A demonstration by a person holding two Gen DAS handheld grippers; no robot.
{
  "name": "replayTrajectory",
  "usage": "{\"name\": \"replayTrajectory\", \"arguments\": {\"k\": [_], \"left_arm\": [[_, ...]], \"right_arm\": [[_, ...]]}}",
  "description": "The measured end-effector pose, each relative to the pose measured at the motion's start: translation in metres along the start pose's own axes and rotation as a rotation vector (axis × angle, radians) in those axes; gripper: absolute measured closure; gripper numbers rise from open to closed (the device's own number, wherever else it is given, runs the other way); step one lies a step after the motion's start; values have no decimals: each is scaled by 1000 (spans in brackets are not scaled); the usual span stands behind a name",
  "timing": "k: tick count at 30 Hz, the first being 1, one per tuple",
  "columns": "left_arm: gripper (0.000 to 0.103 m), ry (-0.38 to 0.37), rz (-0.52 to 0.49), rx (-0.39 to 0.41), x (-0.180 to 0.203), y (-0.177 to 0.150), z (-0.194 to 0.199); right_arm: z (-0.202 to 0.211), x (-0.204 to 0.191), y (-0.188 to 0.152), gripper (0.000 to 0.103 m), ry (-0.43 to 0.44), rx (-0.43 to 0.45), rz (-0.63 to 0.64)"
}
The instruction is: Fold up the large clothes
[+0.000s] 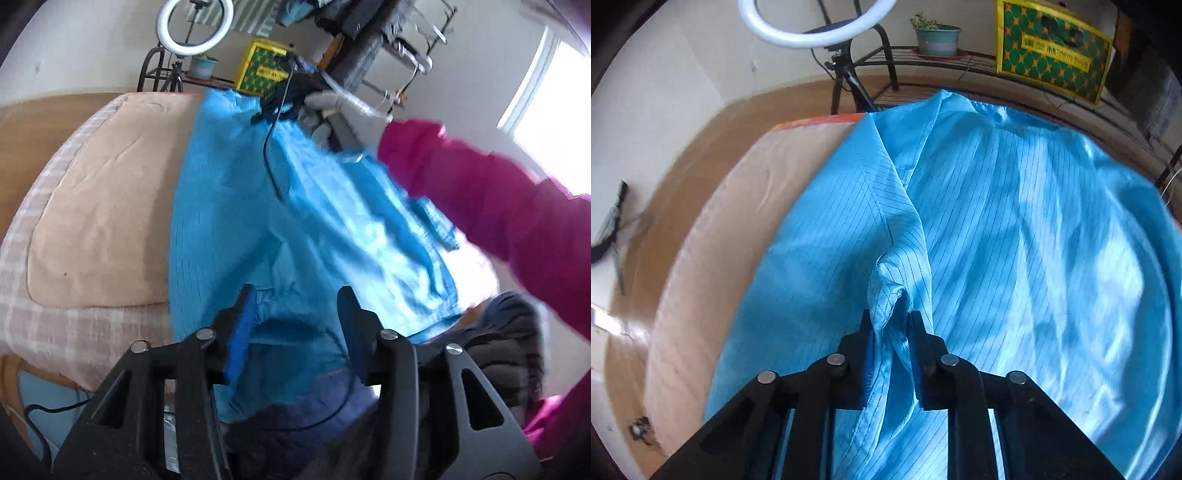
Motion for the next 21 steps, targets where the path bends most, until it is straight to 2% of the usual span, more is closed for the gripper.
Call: {"name": "replayTrajectory", "arguments": {"k": [2,3,5,10,12,16,19,21], "left_arm": [[70,-37,-23,-78,3,-10,-24],[84,-52,-37,-105,6,-15,-31],[89,-58,-85,-135,17,-21,-42],[91,-122,-145,-130,44,-17,-39],[91,-144,-133,-143,48,-17,-42],[91,-158,-137,-164,54,-17,-56],[90,-203,-119,-169,62,-15,-62],[89,-192,-141,-188,65,-18,-70]], "right_arm": [[-2,1,1,90,29,7,-22],[-4,2,1,91,38,7,-30],[-4,2,1,95,49,14,-35],[9,7,2,102,78,36,-41],[17,13,4,102,91,54,-43],[20,44,-1,102,35,58,-79],[12,59,-8,102,11,50,-115],[6,63,-11,102,1,53,-116]]}}
Point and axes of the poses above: each gripper's, at about its wrist camera, not at the fingertips, and z roughly against the way its jaws point, x to its right, y to its top, the point moved 8 cm from there along -z, roughly the way its jaws point, and after that the axes turned 2 degrees about z, right-handed, at the moved point
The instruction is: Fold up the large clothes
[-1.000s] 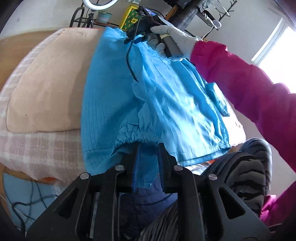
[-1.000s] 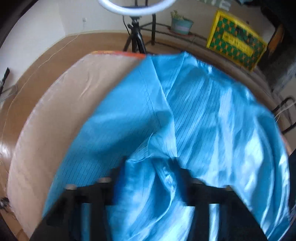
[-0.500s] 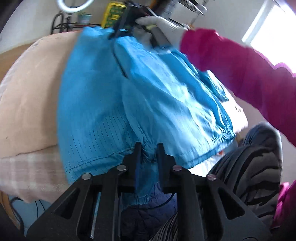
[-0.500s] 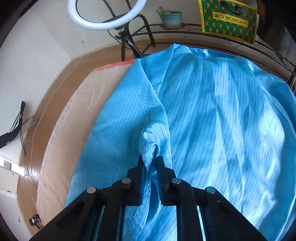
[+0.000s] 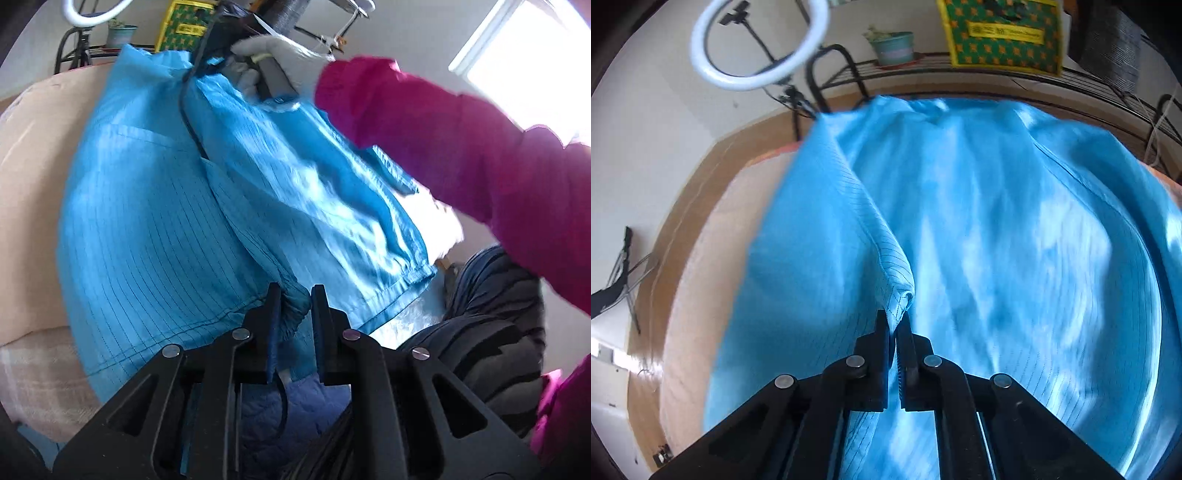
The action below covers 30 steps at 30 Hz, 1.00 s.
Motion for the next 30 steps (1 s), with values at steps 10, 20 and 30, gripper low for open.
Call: {"name": "replayTrajectory", "arguments": {"k": [10,20,30], "left_arm": [[64,-3,18,-4,8,-5,9],[64,102,-14,133,1,5,95],[64,327,19,333,-41,82,164]], "right_arm": [[61,-5,7,58,31,79,48],[244,7,-59,58,66,291,97],[355,14,-161,40,-66,466,110]]}}
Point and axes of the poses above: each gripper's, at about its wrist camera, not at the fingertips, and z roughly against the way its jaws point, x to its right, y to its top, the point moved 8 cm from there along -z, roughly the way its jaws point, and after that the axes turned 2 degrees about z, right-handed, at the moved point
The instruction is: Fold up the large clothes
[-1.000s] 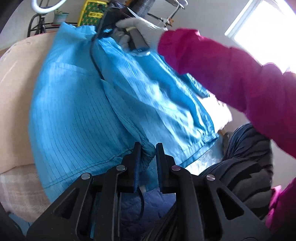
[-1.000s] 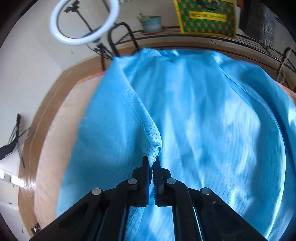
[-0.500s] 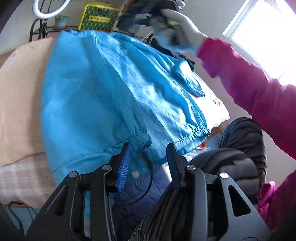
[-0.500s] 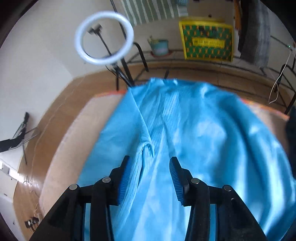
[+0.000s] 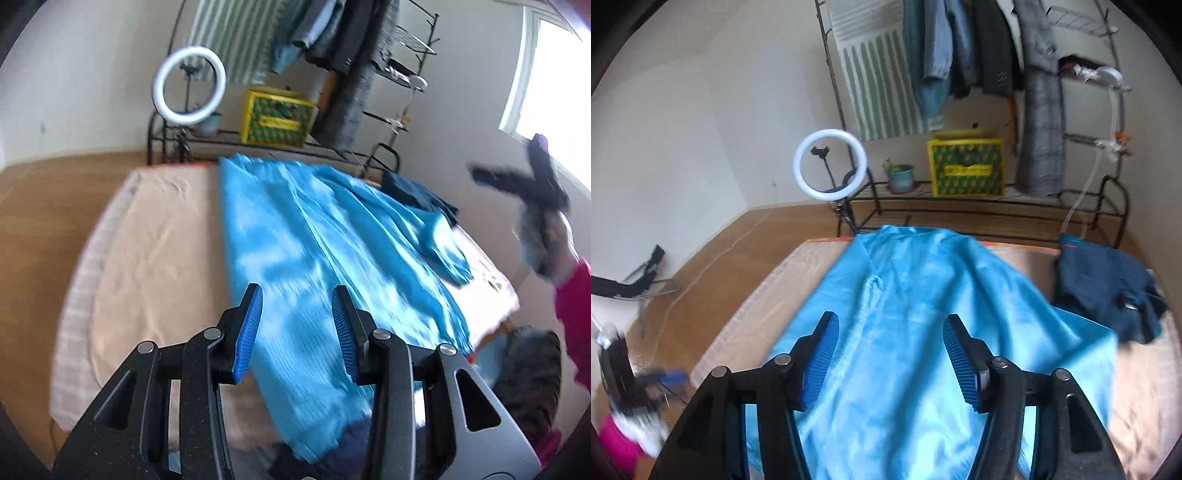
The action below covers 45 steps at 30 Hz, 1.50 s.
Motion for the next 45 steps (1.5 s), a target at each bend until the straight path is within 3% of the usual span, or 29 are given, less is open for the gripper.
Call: {"name": "replayTrajectory", "arguments": {"k": [4,9,14,21,24,26,31,33,36,37,43,45], "left_arm": [[64,28,-65,23,9,42,-7],[64,-5,-96,48,41,90,-17],[64,-70,-127,3,86,99,-43],[64,-201,-104,-133,156,51,-100],[64,-237,-116,-187,178,29,-117],[64,-255,-130,-225,187,14,-129],[64,-293,-67,-328,187,-11,-158],[64,-305,-26,-376,185,-24,-172],[64,-278,-56,-408,189,-39,-184],[64,-274,-69,-411,191,-42,-185],[64,-282,-109,-402,206,-47,-187],[64,-283,-107,-392,206,-44,-188]], "right_arm": [[23,25,-31,38,-85,30,-55],[33,79,-67,37,-175,-12,-183],[48,150,-106,37,-254,-50,-336],[41,232,-166,37,-241,-104,-639],[26,266,-194,36,-330,-158,-693],[19,284,-204,36,-345,-172,-724],[4,300,-201,36,-354,-163,-701],[-10,299,-203,36,-345,-194,-675],[-28,295,-212,37,-377,-264,-625],[-32,294,-213,41,-377,-279,-617],[-38,280,-205,101,-320,-297,-564],[-30,275,-200,103,-325,-276,-548]]}}
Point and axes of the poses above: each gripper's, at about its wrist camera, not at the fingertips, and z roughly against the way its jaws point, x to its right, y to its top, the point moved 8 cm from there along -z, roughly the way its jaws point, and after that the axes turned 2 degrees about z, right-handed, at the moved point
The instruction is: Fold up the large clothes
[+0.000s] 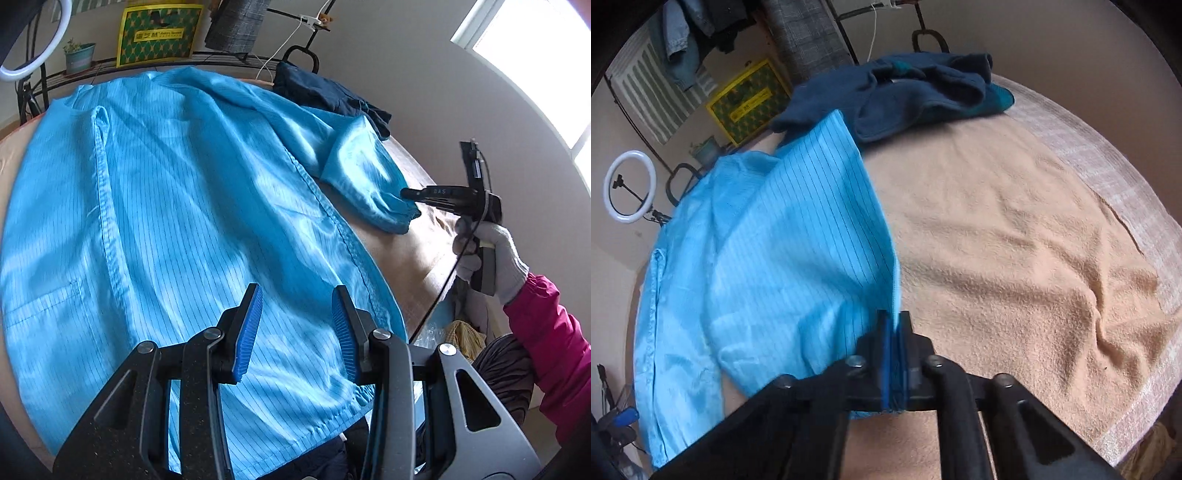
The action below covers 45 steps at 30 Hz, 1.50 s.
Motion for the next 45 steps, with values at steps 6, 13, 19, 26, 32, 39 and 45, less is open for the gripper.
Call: {"name": "replayTrajectory", "arguments": {"k": [6,13,19,26,32,39,45], "left_arm": [[64,-3,47,47,-15,13,12],[64,19,134,127,-44,29,37],[64,23,257,212,-82,41,69],[64,44,339,233,-112,38,80],[64,66,297,179,-108,28,67],[64,60,260,96,-92,19,40],[64,78,224,19,-81,14,2]], "right_arm": [[52,-28,15,103,-7,125,66],[120,-129,12,103,95,269,279],[135,-259,-51,103,210,264,629],[79,-347,-193,103,257,35,1077],[57,-351,-270,103,334,-155,1259],[63,-338,-290,103,380,-209,1308],[71,-319,-278,103,380,-209,1271]]}}
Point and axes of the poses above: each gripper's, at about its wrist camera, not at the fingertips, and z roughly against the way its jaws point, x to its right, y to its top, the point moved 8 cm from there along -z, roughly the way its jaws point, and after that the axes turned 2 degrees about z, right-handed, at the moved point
